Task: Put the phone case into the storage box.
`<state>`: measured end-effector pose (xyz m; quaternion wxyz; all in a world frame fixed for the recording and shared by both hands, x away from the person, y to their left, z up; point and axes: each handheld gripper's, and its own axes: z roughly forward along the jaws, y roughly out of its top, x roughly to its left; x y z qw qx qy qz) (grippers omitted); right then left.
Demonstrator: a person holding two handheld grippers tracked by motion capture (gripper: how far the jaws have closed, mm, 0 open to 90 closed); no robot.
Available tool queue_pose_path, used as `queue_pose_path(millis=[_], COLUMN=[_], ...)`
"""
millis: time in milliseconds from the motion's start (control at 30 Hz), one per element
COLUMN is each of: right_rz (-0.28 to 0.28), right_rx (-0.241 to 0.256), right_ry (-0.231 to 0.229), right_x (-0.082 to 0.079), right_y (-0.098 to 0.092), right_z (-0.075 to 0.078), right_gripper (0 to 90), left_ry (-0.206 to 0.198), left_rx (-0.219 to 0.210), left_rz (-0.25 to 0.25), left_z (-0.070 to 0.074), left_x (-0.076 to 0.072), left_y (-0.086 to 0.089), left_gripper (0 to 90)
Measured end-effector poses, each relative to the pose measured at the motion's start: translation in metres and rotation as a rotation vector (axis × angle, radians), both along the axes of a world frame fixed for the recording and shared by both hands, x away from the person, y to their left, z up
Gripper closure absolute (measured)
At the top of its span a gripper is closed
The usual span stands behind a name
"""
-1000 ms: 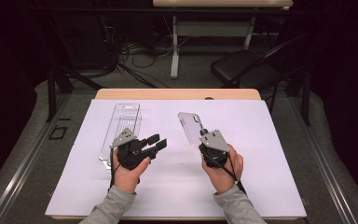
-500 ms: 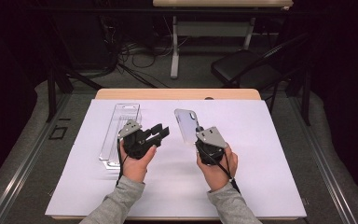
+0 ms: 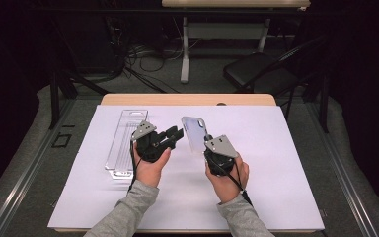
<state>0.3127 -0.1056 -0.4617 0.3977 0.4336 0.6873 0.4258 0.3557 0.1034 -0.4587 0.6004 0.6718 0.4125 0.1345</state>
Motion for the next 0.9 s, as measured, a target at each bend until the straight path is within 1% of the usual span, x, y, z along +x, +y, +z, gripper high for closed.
queue_pose_path(millis=[33, 100, 200, 233, 600, 767, 800, 900], right_rz=[0.002, 0.004, 0.007, 0.008, 0.016, 0.020, 0.020, 0.021], right_rx=[0.000, 0.001, 0.006, 0.006, 0.017, 0.016, 0.017, 0.021], right_ry=[0.000, 0.001, 0.000, -0.002, -0.001, -0.004, -0.003, -0.004], right_x=[0.000, 0.000, -0.001, -0.001, -0.003, -0.003, -0.003, -0.003], right_y=[0.000, 0.001, 0.002, 0.002, 0.003, 0.004, 0.004, 0.004], right_z=[0.000, -0.001, -0.001, -0.002, -0.003, -0.004, -0.004, -0.004], right_gripper=[84.0, 84.0, 84.0, 84.0, 84.0, 84.0, 84.0, 84.0], left_ry=[0.000, 0.004, 0.002, 0.002, 0.017, 0.029, 0.033, 0.034], left_rx=[0.005, 0.001, 0.008, 0.005, 0.015, 0.005, -0.003, -0.009], left_rz=[-0.001, 0.002, 0.005, 0.009, 0.027, 0.025, 0.023, 0.019], left_z=[0.000, 0.000, 0.001, 0.000, -0.003, -0.004, -0.004, -0.004], left_x=[0.001, 0.002, 0.004, 0.005, 0.009, 0.011, 0.011, 0.012], left_y=[0.000, -0.002, -0.004, -0.004, -0.006, -0.005, -0.005, -0.005], left_gripper=[68.4, 69.3, 70.4, 70.8, 75.2, 76.4, 77.1, 78.6])
